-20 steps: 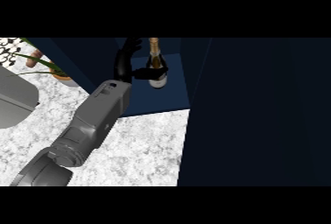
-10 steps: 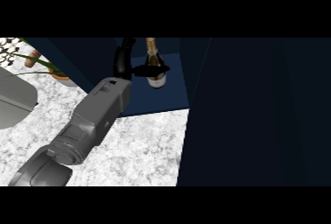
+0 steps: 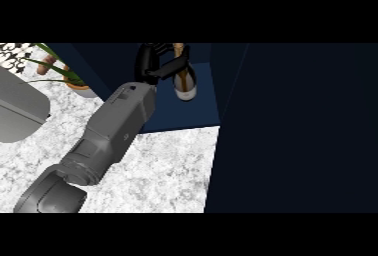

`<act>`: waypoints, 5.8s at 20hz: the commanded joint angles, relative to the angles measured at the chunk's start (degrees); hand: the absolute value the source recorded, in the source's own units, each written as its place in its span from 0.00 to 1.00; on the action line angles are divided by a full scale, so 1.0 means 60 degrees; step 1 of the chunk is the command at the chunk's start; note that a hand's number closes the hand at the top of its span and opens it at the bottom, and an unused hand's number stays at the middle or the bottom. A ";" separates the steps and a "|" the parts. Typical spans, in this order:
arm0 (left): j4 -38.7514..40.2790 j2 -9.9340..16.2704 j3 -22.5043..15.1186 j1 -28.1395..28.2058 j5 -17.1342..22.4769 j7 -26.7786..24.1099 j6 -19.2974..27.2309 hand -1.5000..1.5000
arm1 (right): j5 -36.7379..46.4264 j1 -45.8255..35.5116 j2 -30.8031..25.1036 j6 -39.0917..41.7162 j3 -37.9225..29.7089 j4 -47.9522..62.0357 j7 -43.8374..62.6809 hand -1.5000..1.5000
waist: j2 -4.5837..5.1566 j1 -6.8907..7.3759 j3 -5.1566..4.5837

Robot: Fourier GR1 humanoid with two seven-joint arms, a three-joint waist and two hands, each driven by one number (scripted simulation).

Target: Pick up the wine, place it into the cabinet and close the cabinet

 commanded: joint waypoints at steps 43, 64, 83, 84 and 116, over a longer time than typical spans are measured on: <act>-0.9178 -0.0292 -0.3208 0.7207 0.1097 0.2207 -0.1140 0.00 | -0.0354 0.1327 -0.1219 -0.0883 -0.0577 -0.2186 0.0840 0.00 | -0.0399 0.1112 0.0025; -1.2977 0.2587 -0.2324 1.1305 0.1633 0.1813 -0.2847 0.00 | -0.0457 0.1249 -0.3027 0.1462 0.1279 -0.2158 0.0204 1.00 | -0.0345 0.1030 0.0008; -1.3272 0.4349 -0.0192 1.2183 0.3006 0.2096 -0.4615 0.00 | -0.0105 -0.0625 -0.1731 0.2073 0.2375 -0.1769 0.1162 1.00 | -0.0271 0.1121 -0.0020; -1.3398 0.4473 -0.0072 1.2204 0.3058 0.2201 -0.4575 0.00 | -0.0082 -0.0757 -0.1724 0.2090 0.2294 -0.1827 0.1271 1.00 | -0.0277 0.1140 -0.0018; -1.1721 0.4941 0.0896 1.1541 0.3501 0.2334 -0.6077 0.00 | -0.1248 -1.0189 0.5793 0.1687 -0.0214 0.6071 0.5341 1.00 | -0.0211 0.1351 -0.0011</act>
